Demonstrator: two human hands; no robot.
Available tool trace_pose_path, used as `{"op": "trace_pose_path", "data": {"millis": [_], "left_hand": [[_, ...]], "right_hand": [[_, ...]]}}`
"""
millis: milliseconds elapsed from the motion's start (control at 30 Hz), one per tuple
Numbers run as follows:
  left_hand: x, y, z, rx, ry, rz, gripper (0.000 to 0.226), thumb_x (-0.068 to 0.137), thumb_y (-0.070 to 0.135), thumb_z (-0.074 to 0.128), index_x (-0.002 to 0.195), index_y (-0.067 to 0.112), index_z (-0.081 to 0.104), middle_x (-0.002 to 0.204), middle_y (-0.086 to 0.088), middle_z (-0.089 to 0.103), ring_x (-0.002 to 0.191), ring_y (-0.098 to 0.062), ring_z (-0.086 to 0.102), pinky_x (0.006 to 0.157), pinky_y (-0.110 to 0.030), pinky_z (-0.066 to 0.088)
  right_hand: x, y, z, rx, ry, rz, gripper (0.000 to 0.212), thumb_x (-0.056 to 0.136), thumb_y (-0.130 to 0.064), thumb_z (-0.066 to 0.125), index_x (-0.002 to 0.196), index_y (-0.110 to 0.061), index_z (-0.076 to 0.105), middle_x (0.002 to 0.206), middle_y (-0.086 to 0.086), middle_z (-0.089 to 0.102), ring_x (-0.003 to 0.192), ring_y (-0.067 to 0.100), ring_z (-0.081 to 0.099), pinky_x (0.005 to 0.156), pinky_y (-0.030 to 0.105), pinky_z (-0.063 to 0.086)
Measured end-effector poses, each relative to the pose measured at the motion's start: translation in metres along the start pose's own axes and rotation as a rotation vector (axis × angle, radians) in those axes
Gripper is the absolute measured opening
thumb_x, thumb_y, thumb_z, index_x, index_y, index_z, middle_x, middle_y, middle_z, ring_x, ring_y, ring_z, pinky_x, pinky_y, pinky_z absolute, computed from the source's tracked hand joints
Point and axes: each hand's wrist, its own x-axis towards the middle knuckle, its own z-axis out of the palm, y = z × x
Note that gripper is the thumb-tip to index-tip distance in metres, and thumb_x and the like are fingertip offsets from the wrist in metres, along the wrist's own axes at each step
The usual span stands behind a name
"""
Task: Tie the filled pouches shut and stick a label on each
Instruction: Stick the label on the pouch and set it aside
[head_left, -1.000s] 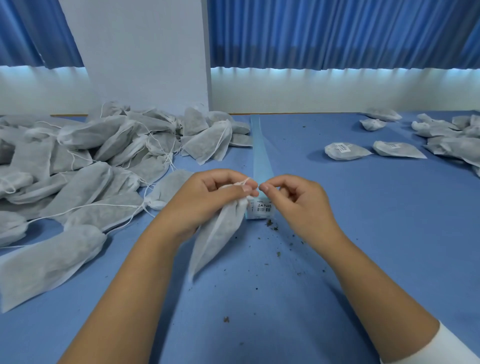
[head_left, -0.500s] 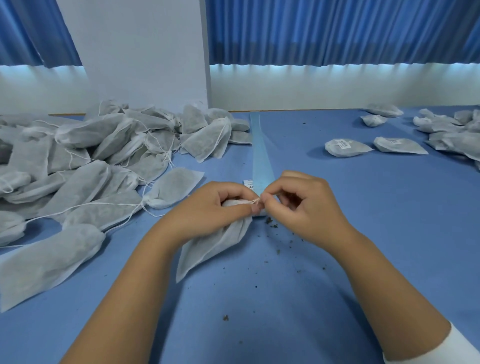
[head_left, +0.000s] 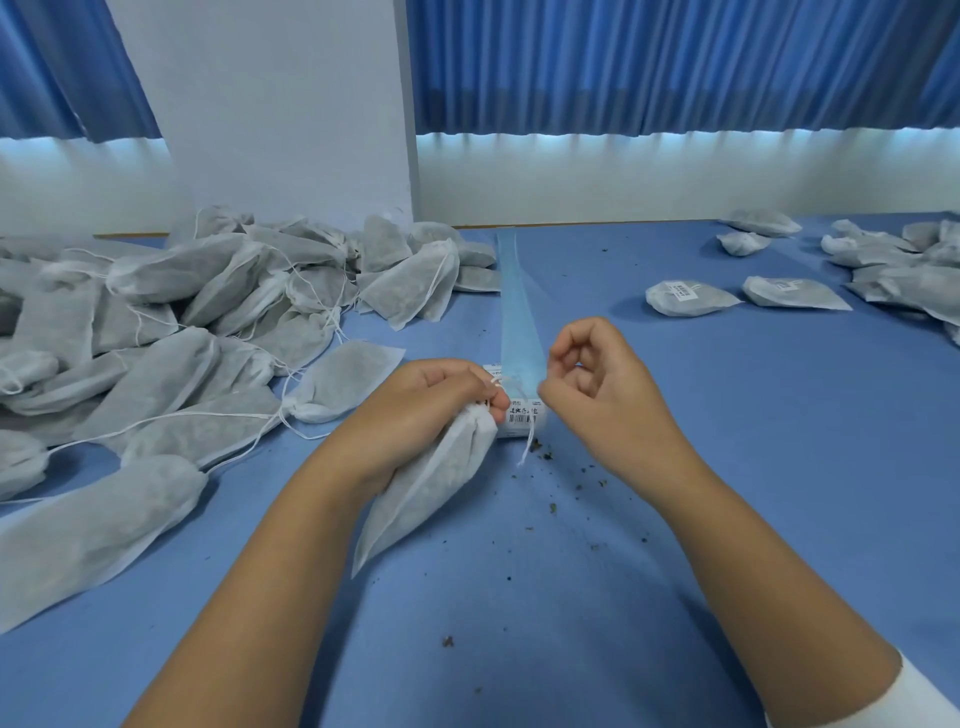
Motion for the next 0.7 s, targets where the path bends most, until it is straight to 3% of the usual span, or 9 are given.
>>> {"op": "trace_pose_path", "data": {"millis": [67,200,500,700], "left_hand": [[0.0014,-0.0009,-0.0005,-0.018,0.015,-0.003,0.036,0.093,0.012,0.055,0.064,0.022,0.072,0.073,0.002,0.070,0.066,-0.008,0.062,0.070,-0.020,0.047],[0.0024,-0.0034,-0.0005,-0.033,0.003,0.010,0.033,0.092,0.010,0.056,0.065,0.021,0.072,0.073,0.002,0.072,0.064,-0.005,0.063,0.063,-0.014,0.048],[0.0048,-0.0060,-0.0021,-0.049,0.009,0.022,0.014,0.073,0.025,0.062,0.065,0.021,0.072,0.073,0.000,0.072,0.065,-0.005,0.063,0.062,-0.013,0.047],[0.0060,-0.0083,-0.0035,0.053,0.058,0.011,0.021,0.068,0.030,0.061,0.071,0.013,0.072,0.081,-0.010,0.067,0.075,-0.014,0.055,0.071,-0.025,0.042]], "right_hand": [[-0.0016,-0.0021,0.0005,0.106,-0.067,0.006,0.024,0.085,0.003,0.061,0.087,-0.018,0.050,0.078,-0.004,0.059,0.053,0.011,0.041,0.049,0.016,0.037],[-0.0034,-0.0011,0.0044,0.159,-0.165,0.028,0.022,0.088,0.001,0.064,0.088,-0.014,0.049,0.085,-0.002,0.069,0.065,0.025,0.053,0.044,0.022,0.041],[-0.0017,-0.0028,0.0016,0.281,-0.249,0.126,0.023,0.087,0.003,0.066,0.086,-0.010,0.048,0.084,0.004,0.073,0.067,0.014,0.064,0.050,0.022,0.048],[-0.0038,-0.0013,0.0015,0.264,-0.285,0.126,0.024,0.085,0.002,0.069,0.085,-0.012,0.049,0.084,0.003,0.073,0.082,0.018,0.070,0.059,0.022,0.053]]}}
